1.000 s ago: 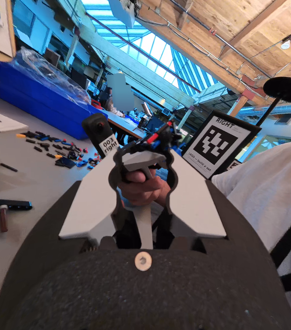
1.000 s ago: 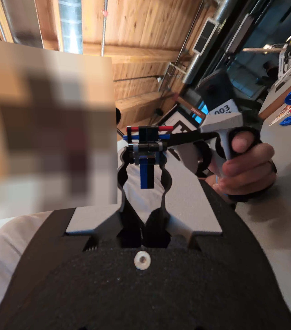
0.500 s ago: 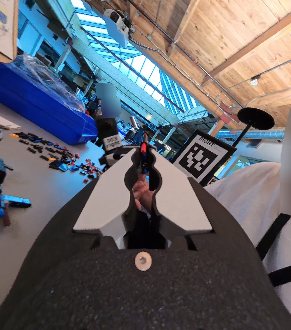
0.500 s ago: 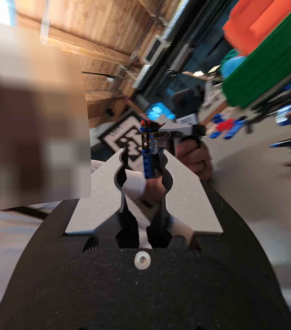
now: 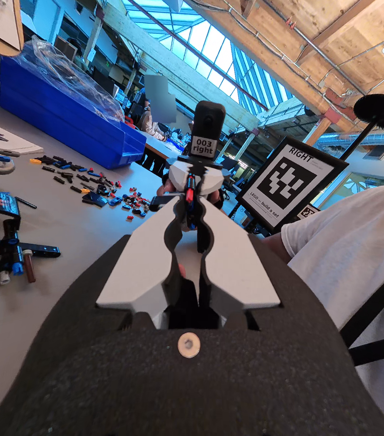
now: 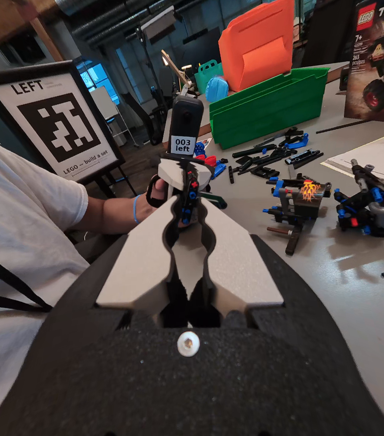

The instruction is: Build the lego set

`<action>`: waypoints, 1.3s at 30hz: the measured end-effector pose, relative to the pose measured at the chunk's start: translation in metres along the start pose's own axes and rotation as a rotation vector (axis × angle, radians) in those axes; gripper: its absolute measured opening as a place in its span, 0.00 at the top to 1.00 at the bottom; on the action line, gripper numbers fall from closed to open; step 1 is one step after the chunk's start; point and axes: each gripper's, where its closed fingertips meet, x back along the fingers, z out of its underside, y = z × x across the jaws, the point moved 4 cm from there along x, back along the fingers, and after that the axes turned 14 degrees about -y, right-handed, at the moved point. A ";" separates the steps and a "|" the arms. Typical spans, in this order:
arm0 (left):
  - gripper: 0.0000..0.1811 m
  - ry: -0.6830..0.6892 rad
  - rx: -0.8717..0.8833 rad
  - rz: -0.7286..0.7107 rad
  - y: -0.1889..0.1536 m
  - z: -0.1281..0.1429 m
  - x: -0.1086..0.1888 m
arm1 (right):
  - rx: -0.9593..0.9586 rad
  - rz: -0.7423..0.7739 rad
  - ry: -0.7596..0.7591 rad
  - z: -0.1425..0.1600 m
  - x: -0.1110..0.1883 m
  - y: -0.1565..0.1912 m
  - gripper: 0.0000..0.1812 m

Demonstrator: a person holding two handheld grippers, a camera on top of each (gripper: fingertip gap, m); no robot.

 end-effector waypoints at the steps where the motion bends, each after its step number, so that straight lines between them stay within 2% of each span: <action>1: 0.97 0.008 -0.004 0.001 -0.001 0.001 -0.001 | -0.011 -0.006 -0.006 0.000 0.001 0.000 0.96; 5: 0.97 0.013 -0.076 -0.015 -0.002 0.002 -0.002 | -0.088 -0.030 -0.014 0.001 0.004 -0.002 0.97; 8: 0.89 0.035 -0.161 -0.046 -0.003 0.007 -0.006 | -0.112 -0.037 -0.013 0.005 0.001 -0.004 0.97; 11: 0.97 0.038 -0.183 -0.028 -0.006 0.008 -0.006 | -0.092 -0.059 -0.002 0.009 -0.003 0.001 0.97; 21: 0.97 0.020 -0.084 -0.004 -0.005 0.002 -0.001 | -0.099 -0.051 -0.025 0.008 -0.003 0.001 0.97; 24: 0.98 0.019 -0.044 0.019 -0.005 0.001 0.000 | -0.109 -0.077 -0.038 0.005 -0.004 0.004 0.94; 39: 0.97 0.069 -0.103 0.041 -0.011 0.012 -0.005 | -0.084 -0.101 -0.010 0.008 0.001 0.006 0.97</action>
